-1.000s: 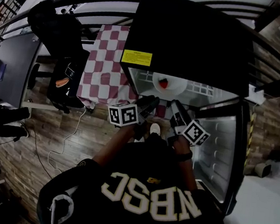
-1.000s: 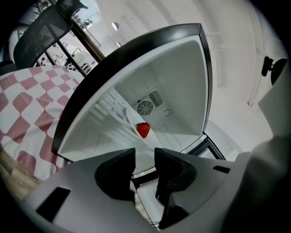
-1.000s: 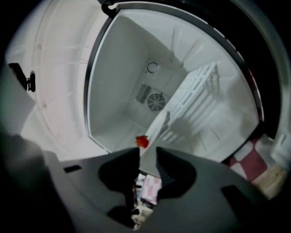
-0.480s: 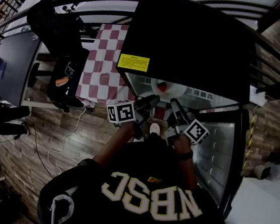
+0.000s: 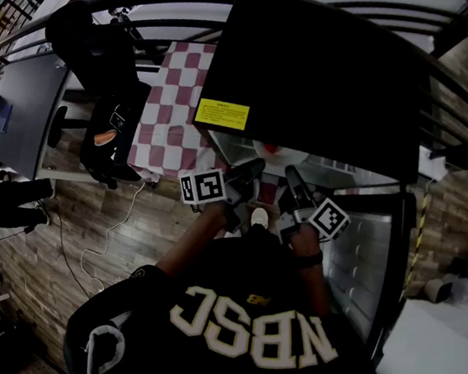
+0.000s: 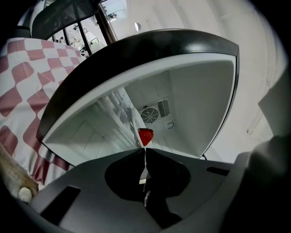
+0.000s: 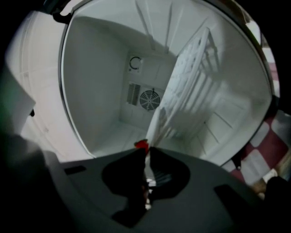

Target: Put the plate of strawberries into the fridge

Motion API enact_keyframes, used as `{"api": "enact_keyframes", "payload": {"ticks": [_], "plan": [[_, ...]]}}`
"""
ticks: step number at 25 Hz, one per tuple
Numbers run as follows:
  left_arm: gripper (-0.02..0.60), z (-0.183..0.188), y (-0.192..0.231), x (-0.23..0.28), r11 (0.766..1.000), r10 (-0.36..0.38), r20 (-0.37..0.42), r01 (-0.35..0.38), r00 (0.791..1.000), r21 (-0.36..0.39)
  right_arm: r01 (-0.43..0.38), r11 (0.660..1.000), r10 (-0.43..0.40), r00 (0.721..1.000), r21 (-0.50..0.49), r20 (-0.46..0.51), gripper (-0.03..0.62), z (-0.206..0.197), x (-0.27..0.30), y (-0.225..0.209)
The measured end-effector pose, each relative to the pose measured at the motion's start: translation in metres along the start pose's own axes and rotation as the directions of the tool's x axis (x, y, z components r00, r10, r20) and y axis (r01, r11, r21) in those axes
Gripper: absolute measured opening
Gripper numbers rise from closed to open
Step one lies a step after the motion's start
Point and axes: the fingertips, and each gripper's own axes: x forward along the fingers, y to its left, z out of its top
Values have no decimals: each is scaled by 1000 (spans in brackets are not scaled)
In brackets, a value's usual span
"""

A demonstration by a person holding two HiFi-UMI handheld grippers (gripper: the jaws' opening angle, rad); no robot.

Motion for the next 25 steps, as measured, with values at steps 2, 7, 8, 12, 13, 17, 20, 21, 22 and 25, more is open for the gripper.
{"api": "enact_keyframes", "payload": {"ticks": [2, 7, 8, 12, 13, 17, 20, 21, 22, 25], "plan": [[26, 2, 1, 3, 1000, 5, -1, -5, 1000, -1, -13, 1000, 13, 1000, 4, 6, 46, 2, 4, 1], [26, 7, 1, 9, 1000, 9, -4, -9, 1000, -4, -15, 1000, 15, 1000, 14, 13, 46, 9, 8, 2], [26, 7, 1, 10, 1000, 9, -4, -9, 1000, -4, -15, 1000, 15, 1000, 10, 13, 46, 10, 8, 2], [26, 11, 4, 13, 1000, 9, 1, -9, 1000, -11, -25, 1000, 25, 1000, 12, 10, 46, 13, 14, 3], [26, 12, 4, 14, 1000, 10, 1, -10, 1000, -11, -23, 1000, 23, 1000, 14, 10, 46, 13, 15, 3], [26, 15, 5, 16, 1000, 17, -4, -17, 1000, 0, 1, 1000, -2, 1000, 22, 17, 48, 15, 16, 2], [26, 17, 5, 17, 1000, 18, -5, -18, 1000, 1, -36, 999, 35, 999, 22, 25, 48, 17, 22, 10], [26, 17, 5, 17, 1000, 17, -5, -17, 1000, 1, -45, 999, 45, 999, 24, 26, 48, 17, 24, 12], [26, 18, 5, 17, 1000, 17, -6, -17, 1000, 1, -46, 999, 46, 999, 25, 25, 48, 17, 24, 13], [26, 19, 5, 18, 1000, 16, -5, -16, 1000, 0, -9, 1000, 9, 1000, 15, 21, 48, 17, 23, 8]]}}
